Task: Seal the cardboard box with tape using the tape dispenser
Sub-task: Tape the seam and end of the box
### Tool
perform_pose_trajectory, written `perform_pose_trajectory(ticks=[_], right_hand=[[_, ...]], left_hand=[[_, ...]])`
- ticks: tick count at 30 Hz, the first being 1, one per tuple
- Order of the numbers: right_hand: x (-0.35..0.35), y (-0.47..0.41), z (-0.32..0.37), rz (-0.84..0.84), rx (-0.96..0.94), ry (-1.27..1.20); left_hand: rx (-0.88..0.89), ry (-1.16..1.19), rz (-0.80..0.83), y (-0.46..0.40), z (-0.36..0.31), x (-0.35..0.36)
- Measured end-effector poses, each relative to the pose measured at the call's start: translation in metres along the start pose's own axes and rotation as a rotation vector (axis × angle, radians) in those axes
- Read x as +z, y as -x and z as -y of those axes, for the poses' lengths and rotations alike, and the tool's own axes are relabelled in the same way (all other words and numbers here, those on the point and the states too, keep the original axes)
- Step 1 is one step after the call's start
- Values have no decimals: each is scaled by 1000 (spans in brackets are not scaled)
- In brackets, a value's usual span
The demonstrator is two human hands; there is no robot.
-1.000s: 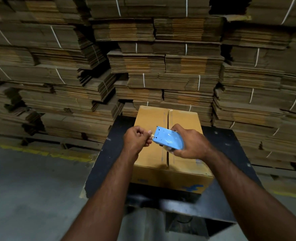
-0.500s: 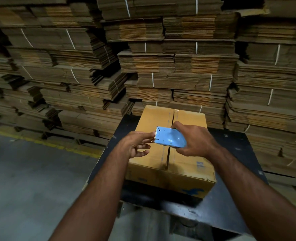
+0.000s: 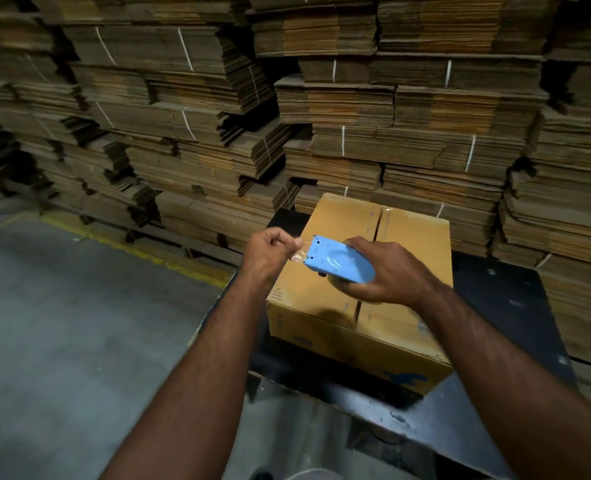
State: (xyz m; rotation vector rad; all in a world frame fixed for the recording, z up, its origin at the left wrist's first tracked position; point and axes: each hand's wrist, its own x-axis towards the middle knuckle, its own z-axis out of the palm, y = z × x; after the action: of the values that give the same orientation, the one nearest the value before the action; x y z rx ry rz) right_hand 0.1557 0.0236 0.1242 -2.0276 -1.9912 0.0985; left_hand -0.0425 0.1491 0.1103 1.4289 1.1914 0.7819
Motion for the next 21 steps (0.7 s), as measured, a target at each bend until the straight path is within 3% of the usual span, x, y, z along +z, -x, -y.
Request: perform_pose_trajectory(ticks=[2,6,11,21], right_hand=[[4,5,-7,59,1,-34],[9,9,-9,217,-15,47],[20,0,4,342,2,126],[43,-19,10,507,113,202]], left_hand=[[-24,-10,-80,-7,9,-27],[-126,-117,23,-13,37,-59],[-245,-138,35,-26,86,-55],[-221,-138,57,-51,131,-40]])
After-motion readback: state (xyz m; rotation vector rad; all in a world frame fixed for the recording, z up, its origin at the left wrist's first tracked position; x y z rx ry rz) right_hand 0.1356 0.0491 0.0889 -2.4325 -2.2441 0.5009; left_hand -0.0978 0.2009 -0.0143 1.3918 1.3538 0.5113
